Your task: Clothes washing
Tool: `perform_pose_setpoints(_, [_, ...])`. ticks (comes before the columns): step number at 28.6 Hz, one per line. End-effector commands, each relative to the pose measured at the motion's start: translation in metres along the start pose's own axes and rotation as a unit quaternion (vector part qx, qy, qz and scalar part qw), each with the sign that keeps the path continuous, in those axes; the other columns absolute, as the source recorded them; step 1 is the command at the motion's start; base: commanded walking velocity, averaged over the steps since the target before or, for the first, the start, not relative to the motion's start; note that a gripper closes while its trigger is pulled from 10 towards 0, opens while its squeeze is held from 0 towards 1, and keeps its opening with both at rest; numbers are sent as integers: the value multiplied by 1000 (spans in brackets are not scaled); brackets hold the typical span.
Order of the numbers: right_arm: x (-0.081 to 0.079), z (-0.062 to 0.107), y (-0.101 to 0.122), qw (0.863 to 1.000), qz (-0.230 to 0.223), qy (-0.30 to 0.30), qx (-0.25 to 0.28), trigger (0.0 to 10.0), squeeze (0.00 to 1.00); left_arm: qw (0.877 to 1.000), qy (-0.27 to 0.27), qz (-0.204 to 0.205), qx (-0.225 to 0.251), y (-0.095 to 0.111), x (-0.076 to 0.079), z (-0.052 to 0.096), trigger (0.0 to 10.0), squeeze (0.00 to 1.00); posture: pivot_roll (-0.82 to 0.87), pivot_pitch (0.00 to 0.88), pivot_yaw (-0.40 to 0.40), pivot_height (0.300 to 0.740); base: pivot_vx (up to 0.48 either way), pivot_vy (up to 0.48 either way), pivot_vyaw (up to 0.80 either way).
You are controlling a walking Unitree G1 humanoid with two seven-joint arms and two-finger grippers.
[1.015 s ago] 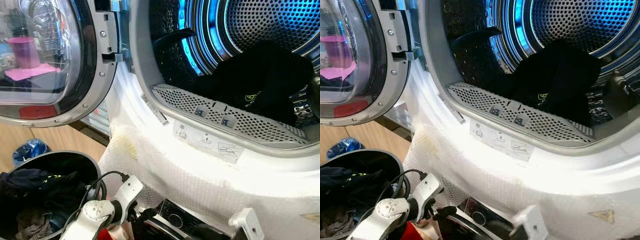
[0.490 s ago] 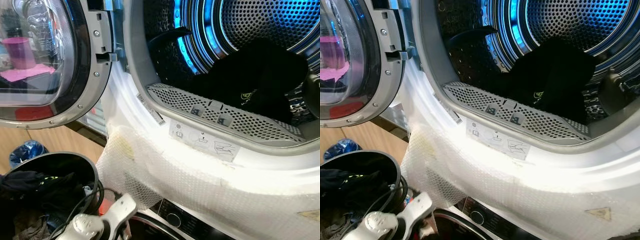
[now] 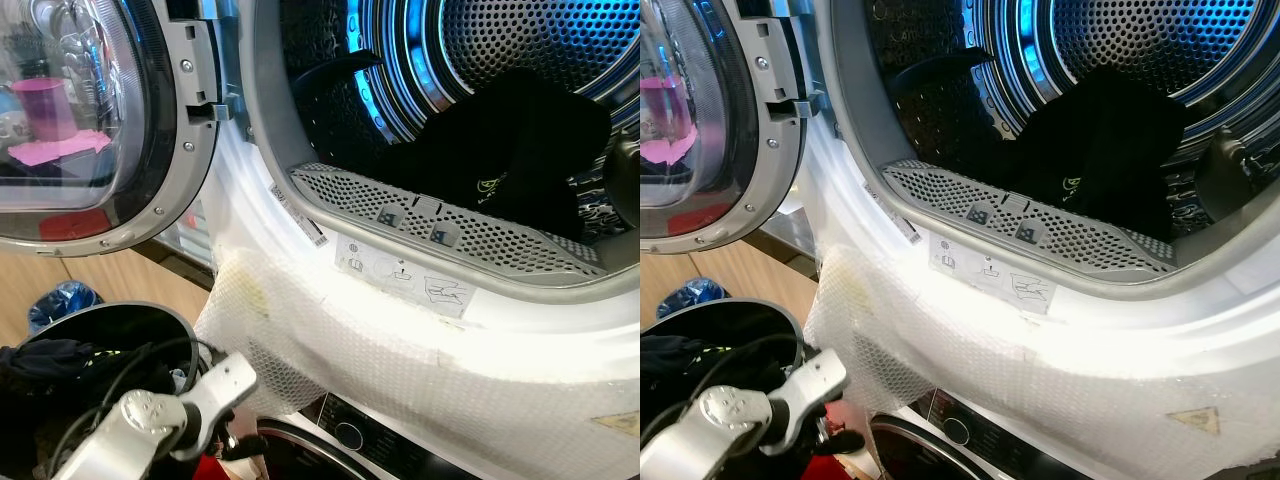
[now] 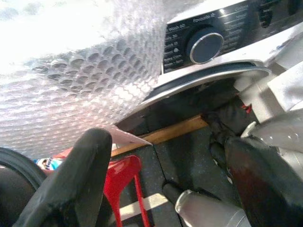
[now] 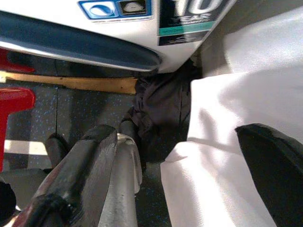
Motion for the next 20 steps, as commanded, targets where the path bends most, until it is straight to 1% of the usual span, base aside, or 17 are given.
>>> perform_pose_setpoints(1, [-1, 0, -4, 1000, 3, 0, -5, 10000, 1000, 1000, 7, -14, -3, 6, -6, 11, 10000, 0, 273, 56, -70, 740, 0, 0, 0])
perform_pose_setpoints(2, [0, -1, -6, 1000, 1, -7, -8, 10000, 1000, 999, 7, -27, -18, 3, -8, 19, 10000, 0, 274, 58, -68, 740, 0, 0, 0])
perform_pose_setpoints(3, [0, -1, -6, 1000, 1, -8, -9, 10000, 1000, 999, 7, -30, -22, 3, -8, 21, 10000, 0, 274, 58, -68, 740, 0, 0, 0])
perform_pose_setpoints(4, [1, -1, -10, 1000, 6, -11, -13, 10000, 1000, 998, 43, -38, -40, -3, -22, 32, 10000, 0, 290, 61, -72, 740, 0, 0, 0])
perform_pose_setpoints(5, [3, -1, -12, 1000, 11, -13, -16, 10000, 1000, 995, 69, -44, -53, -6, -33, 41, 10000, 0, 290, 61, -72, 740, 0, 0, 0])
perform_pose_setpoints(7, [3, -1, -15, 1000, 14, -11, -22, 10000, 1000, 991, 118, -22, -67, -15, -51, 53, 10000, 0, 300, 63, -74, 740, 0, 0, 0])
perform_pose_setpoints(8, [2, -1, -17, 1000, 16, -8, -25, 10000, 957, 988, 139, -10, -67, -19, -59, 53, 10000, 0, 300, 63, -74, 740, 0, 0, 0])
perform_pose_setpoints(9, [2, -1, -18, 1000, 17, -6, -26, 10000, 525, 985, 161, 11, -68, -25, -66, 54, 10000, 0, 300, 63, -74, 740, 0, 0, 0])
perform_pose_setpoints(10, [2, -1, -18, 999, 20, -7, -27, 10000, 0, 982, 174, 24, -69, -29, -71, 55, 10000, 0, 300, 63, -74, 740, 0, 0, 0])
perform_pose_setpoints(11, [2, -1, -18, 999, 22, -9, -27, 10000, 0, 978, 193, 40, -73, -36, -78, 56, 10000, 0, 300, 63, -74, 740, 0, 0, 0])
perform_pose_setpoints(12, [2, -1, -17, 999, 19, -10, -25, 10000, 0, 963, 245, 51, -99, -55, -95, 64, 10000, 0, 308, 64, -80, 740, 0, 0, 0])
perform_pose_setpoints(13, [2, -1, -16, 1000, 20, -10, -22, 10000, 0, 951, 285, 60, -106, -64, -106, 71, 10000, 0, 310, 67, -83, 740, 0, 0, 0])
perform_pose_setpoints(14, [2, -1, -15, 1000, 17, -10, -21, 10000, 0, 946, 300, 66, -101, -65, -110, 72, 10000, 0, 310, 67, -83, 740, 0, 0, 0])
perform_pose_setpoints(15, [2, -2, -14, 1000, 17, -10, -21, 10000, 0, 939, 323, 71, -93, -65, -117, 75, 10000, 0, 310, 67, -83, 740, 0, 0, 0])
perform_pose_setpoints(18, [2, -2, -14, 1000, 17, -10, -21, 10000, 0, 939, 323, 71, -93, -65, -117, 75, 10000, 0, 310, 67, -83, 740, 0, 0, 0])
perform_pose_setpoints(19, [2, -2, -14, 1000, 19, -10, -20, 10000, 0, 932, 343, 78, -84, -65, -123, 78, 10000, 0, 310, 67, -83, 740, 0, 0, 0])
perform_pose_setpoints(20, [3, -2, -10, 1000, 19, -8, -12, 10000, 0, 917, 386, 81, -57, -57, -134, 84, 10000, 0, 315, 56, -91, 740, 0, 0, 0])
Point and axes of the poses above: a point about 5 cm out from each wrist's last joint towards the gripper, its own z axis pointing back from the gripper into the wrist, its own y axis along the axis of the wrist's last joint, x = y × z, the point moved 4 cm from there along -z, pointing out of the wrist towards the gripper, and after that the axes turned 6 degrees about z, right-handed, at the moved point
